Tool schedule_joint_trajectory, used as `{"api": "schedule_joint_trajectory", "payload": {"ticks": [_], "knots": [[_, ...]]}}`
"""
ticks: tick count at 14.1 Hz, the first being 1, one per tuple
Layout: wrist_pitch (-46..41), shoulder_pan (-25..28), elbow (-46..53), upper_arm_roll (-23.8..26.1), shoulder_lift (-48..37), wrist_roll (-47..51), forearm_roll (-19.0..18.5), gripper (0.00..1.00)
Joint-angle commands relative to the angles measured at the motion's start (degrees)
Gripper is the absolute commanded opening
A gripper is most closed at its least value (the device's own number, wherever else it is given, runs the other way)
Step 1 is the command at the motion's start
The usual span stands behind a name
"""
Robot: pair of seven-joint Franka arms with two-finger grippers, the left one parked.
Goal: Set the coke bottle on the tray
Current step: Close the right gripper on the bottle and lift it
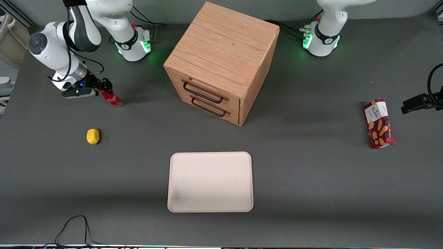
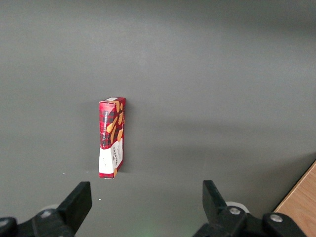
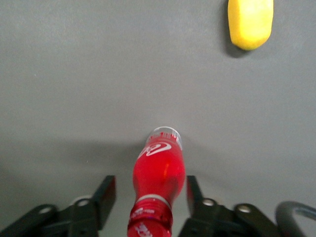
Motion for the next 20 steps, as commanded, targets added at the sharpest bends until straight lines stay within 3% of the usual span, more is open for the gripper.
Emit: {"api": "schedule_joint_trajectory", "payload": {"ticks": [1,4,5,10,20], "knots": [[-0.74,0.12,-2.69,-0.55,-3.42,0.91,-0.27,0.32],[-1.96,0.03,-1.9,-0.55,-3.42,0.91,-0.28,0.08],[-3.1,0.03,-0.85,-0.55,-3.34,1.0,-0.28,0.06],[-15.83,0.03,10.03,-0.38,-3.86,1.09,-0.36,0.06],[-41.33,0.56,41.15,0.94,-2.46,3.02,-0.28,0.03]]}}
